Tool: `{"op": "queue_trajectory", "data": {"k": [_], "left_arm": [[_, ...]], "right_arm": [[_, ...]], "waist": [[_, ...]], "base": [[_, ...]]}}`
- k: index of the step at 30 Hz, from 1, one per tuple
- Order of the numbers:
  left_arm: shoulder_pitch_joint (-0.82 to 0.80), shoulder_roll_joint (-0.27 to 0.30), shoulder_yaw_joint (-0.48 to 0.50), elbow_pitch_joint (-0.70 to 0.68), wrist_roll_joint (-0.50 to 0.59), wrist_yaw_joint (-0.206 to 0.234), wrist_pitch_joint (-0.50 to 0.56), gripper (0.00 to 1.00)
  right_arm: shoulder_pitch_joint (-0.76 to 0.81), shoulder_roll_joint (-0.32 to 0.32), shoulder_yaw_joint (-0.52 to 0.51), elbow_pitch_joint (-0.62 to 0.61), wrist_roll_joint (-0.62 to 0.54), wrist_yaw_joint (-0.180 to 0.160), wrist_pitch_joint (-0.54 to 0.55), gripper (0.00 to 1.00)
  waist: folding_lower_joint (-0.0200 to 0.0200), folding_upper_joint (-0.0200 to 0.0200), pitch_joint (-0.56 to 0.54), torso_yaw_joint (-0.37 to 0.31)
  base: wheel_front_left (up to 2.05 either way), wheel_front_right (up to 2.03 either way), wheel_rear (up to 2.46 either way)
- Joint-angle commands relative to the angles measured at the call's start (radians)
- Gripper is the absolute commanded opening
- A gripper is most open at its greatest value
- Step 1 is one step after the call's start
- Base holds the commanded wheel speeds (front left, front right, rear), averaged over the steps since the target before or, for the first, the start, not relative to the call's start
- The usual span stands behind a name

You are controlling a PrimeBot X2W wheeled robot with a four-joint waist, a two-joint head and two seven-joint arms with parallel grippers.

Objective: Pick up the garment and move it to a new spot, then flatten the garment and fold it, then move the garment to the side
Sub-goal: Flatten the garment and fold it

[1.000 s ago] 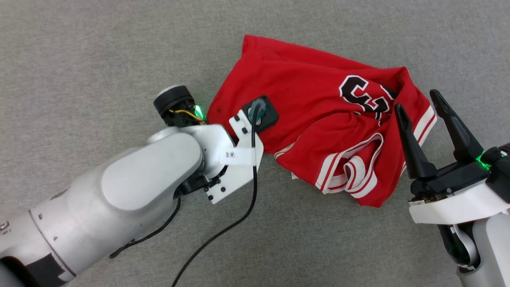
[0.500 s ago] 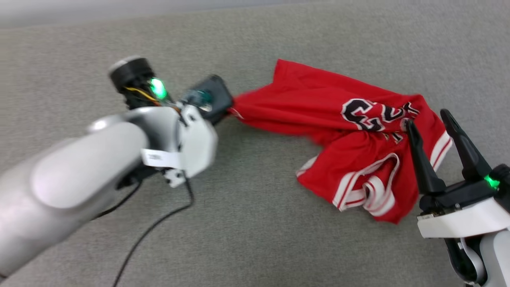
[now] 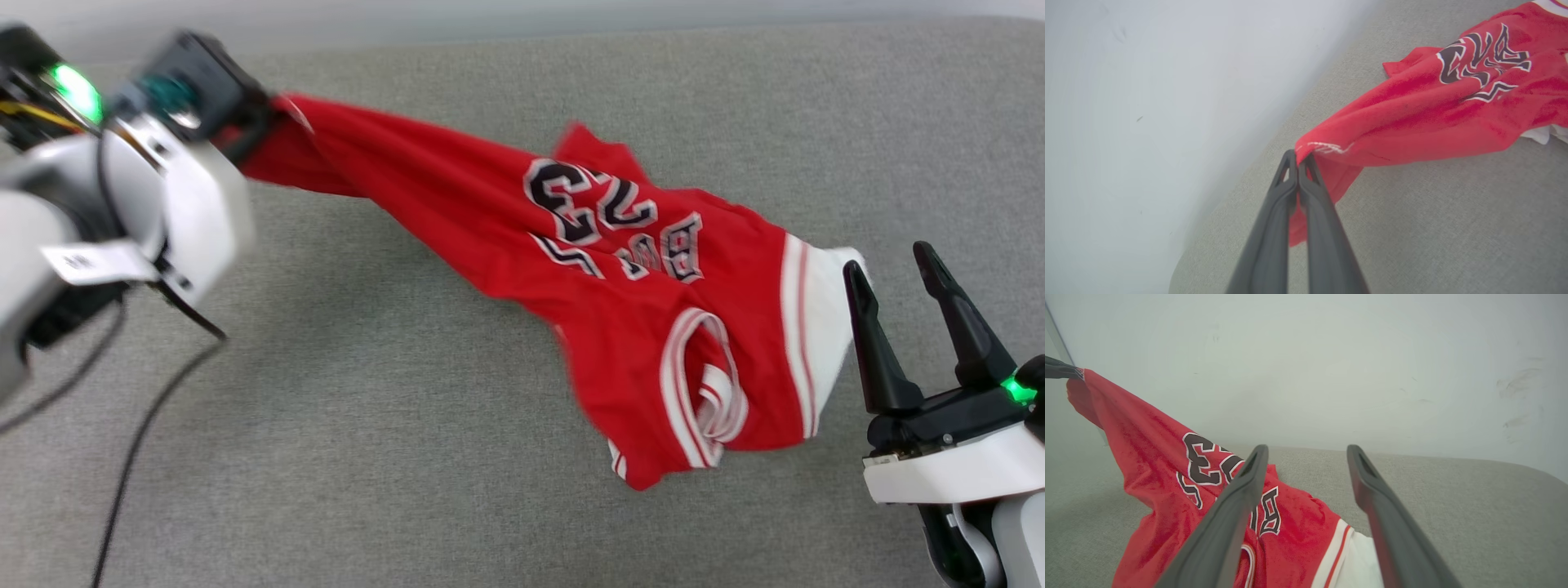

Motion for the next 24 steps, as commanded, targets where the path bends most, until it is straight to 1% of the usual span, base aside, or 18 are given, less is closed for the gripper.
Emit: {"op": "queue_trajectory", "data": {"k": [1,3,6,8,10,13,16,18,22,24], "left_arm": [[-0.023,0.009,0.012,0.014,0.008,0.009,-0.008,0.00],[-0.045,0.006,0.026,0.040,0.013,0.009,-0.017,0.00],[-0.073,-0.029,0.036,0.100,0.022,-0.001,-0.031,0.00],[-0.084,-0.072,0.038,0.155,0.010,-0.011,-0.048,0.00],[-0.100,-0.114,0.017,0.207,0.036,-0.027,-0.056,0.00],[-0.101,-0.205,-0.006,0.285,0.031,-0.052,-0.083,0.00],[-0.092,-0.273,-0.048,0.377,0.041,-0.073,-0.092,0.00],[-0.073,-0.323,-0.075,0.433,0.028,-0.086,-0.094,0.00],[-0.038,-0.374,-0.108,0.536,0.006,-0.094,-0.080,0.00],[-0.015,-0.390,-0.122,0.552,-0.013,-0.096,-0.063,0.00]], "right_arm": [[0.002,0.003,-0.002,-0.005,0.007,-0.001,0.000,1.00],[-0.007,0.005,-0.004,-0.009,0.007,-0.001,0.000,1.00],[-0.020,0.008,-0.004,-0.013,0.006,-0.001,0.000,1.00],[-0.033,0.011,0.002,-0.015,0.006,-0.001,-0.001,1.00],[-0.045,0.014,0.011,-0.014,0.005,-0.001,-0.001,1.00],[-0.060,0.015,0.011,-0.012,-0.001,-0.001,-0.002,1.00],[-0.074,0.013,0.015,-0.015,-0.005,-0.001,-0.003,1.00],[-0.080,0.011,0.014,-0.016,-0.007,-0.001,-0.003,1.00],[-0.085,0.010,0.012,-0.018,-0.007,-0.001,-0.003,1.00],[-0.086,0.012,0.011,-0.021,-0.008,-0.001,-0.003,1.00]], "waist": [[0.0000,0.0000,0.010,-0.007],[0.0000,0.0000,0.025,-0.016],[0.0000,0.0000,0.053,-0.032],[0.0000,0.0000,0.073,-0.044],[0.0000,0.0000,0.092,-0.060],[0.0000,0.0000,0.117,-0.077],[0.0000,0.0000,0.138,-0.095],[0.0000,0.0000,0.147,-0.105],[0.0000,0.0000,0.158,-0.118],[0.0000,0.0000,0.160,-0.121]], "base": [[0.00,0.00,0.00],[0.00,0.00,0.00],[0.00,0.00,0.00],[0.00,0.00,0.00],[0.00,0.00,0.00],[0.00,0.00,0.00],[0.00,0.00,0.00],[0.00,0.00,0.00],[0.00,0.00,0.00],[0.00,0.00,0.00]]}}
